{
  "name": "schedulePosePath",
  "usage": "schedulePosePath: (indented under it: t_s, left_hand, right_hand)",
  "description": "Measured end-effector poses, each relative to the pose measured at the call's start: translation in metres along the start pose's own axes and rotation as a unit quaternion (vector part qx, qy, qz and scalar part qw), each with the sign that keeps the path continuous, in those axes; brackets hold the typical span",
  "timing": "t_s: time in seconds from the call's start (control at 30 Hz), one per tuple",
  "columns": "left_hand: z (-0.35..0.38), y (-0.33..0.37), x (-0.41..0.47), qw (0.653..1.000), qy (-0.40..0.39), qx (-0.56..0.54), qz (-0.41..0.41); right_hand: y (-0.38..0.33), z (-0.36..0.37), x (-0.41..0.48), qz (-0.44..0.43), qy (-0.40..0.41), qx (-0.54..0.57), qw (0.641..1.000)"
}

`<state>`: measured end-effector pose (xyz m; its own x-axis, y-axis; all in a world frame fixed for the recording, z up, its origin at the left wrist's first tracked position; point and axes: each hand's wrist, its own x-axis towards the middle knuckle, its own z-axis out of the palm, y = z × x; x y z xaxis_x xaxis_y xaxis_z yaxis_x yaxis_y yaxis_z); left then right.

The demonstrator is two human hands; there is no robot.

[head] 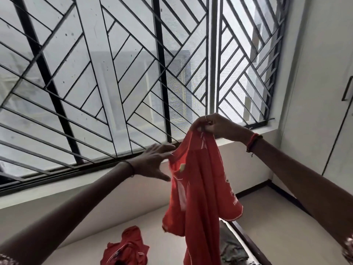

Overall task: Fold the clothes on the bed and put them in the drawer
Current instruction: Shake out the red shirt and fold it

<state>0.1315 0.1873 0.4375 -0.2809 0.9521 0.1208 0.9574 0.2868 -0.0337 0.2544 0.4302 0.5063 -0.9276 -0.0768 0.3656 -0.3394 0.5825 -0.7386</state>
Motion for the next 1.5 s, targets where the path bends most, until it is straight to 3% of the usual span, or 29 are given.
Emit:
schedulePosePath:
  t_s: [0.07,0.13,0.27,0.4,0.53,0.63,0.73,0.93,1.07,1.2,1.3,1.37,1.43,1.5]
  left_hand:
    - [0.012,0.015,0.003,0.988,0.097,-0.094,0.072]
    - [0.021,0.031,0.007,0.966,0.143,-0.193,0.090]
    - [0.033,0.029,0.015,0.956,0.122,-0.265,0.017]
    - [0.037,0.009,0.013,0.965,0.075,-0.250,-0.027]
    - [0.028,-0.006,0.006,0.914,0.069,-0.398,-0.037]
    - [0.018,-0.020,0.006,0.894,0.110,-0.431,-0.056]
    - [0.008,-0.024,0.005,0.874,0.112,-0.467,-0.067]
    - [-0.004,-0.025,0.000,0.859,0.124,-0.493,-0.070]
    - [-0.011,-0.020,-0.003,0.835,0.102,-0.534,-0.082]
    - [-0.016,-0.012,-0.002,0.820,0.087,-0.559,-0.087]
    - [-0.020,-0.010,0.003,0.829,0.089,-0.541,-0.111]
    - [-0.020,-0.010,0.006,0.809,0.097,-0.564,-0.136]
    - [-0.021,-0.011,0.008,0.786,0.102,-0.590,-0.152]
    - [-0.024,-0.010,0.006,0.795,0.097,-0.578,-0.157]
  right_hand:
    - [-0.004,0.001,0.004,-0.008,-0.001,0.006,1.000]
    - [-0.007,0.001,0.006,-0.013,-0.003,0.013,1.000]
    - [-0.011,-0.002,0.007,-0.021,-0.003,0.014,1.000]
    - [-0.010,-0.011,0.002,0.002,0.020,0.033,0.999]
    - [-0.005,-0.017,-0.007,0.046,0.044,0.020,0.998]
    - [0.005,-0.016,-0.012,0.088,0.082,0.033,0.992]
    - [0.013,-0.015,-0.012,0.100,0.071,0.026,0.992]
    - [0.018,0.003,-0.009,0.055,-0.036,-0.168,0.984]
    - [0.028,0.017,-0.001,-0.001,0.092,-0.292,0.952]
    - [0.027,0.027,0.005,-0.016,0.053,-0.228,0.972]
    - [0.020,0.039,0.004,-0.002,-0.018,-0.157,0.987]
    - [0.021,0.047,0.004,-0.008,-0.056,-0.137,0.989]
    - [0.021,0.051,0.005,-0.013,-0.065,-0.102,0.993]
    - [0.019,0.051,0.005,-0.008,-0.054,-0.056,0.997]
